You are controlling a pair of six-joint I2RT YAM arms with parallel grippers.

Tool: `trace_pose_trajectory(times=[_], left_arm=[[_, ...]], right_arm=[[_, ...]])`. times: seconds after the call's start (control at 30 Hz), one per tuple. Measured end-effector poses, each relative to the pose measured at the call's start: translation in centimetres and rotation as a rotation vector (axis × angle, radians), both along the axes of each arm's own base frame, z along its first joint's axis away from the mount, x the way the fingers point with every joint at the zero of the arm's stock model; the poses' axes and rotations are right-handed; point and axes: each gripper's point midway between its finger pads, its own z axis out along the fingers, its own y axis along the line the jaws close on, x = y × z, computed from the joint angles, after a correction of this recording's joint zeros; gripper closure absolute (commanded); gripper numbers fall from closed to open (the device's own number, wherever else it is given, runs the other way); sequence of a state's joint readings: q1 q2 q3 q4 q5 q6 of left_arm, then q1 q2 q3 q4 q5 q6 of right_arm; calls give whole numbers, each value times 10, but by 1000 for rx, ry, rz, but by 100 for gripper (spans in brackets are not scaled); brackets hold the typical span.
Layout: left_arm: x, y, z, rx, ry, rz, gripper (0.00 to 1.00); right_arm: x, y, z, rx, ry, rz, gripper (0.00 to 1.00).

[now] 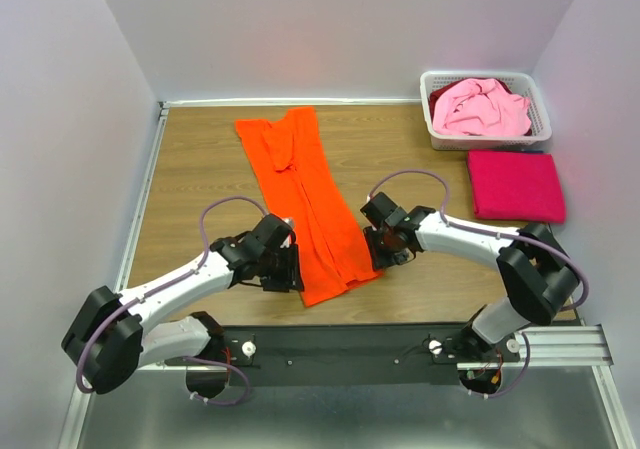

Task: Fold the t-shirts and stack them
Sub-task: Fold the tshirt

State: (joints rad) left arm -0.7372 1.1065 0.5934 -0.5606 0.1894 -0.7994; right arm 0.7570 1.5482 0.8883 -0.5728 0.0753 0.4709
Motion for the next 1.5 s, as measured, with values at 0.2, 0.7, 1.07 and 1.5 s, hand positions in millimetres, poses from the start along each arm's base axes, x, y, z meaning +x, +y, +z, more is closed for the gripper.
trace_pose_trajectory(times=[0.2, 0.7, 1.07, 1.5], left_arm=[[-4, -1, -4, 18, 21, -5, 47], [-14, 5, -7, 55, 70, 34, 43], [-26, 18, -17, 131, 138, 84, 46], [-39, 23, -26, 275, 222, 127, 49]], right_arm=[[-9, 0, -11, 6, 42, 13, 57], [-41, 32, -12, 156, 148, 82, 99], [-61, 50, -14, 152, 163, 152, 99], [-61, 50, -13, 165, 148, 159, 99]])
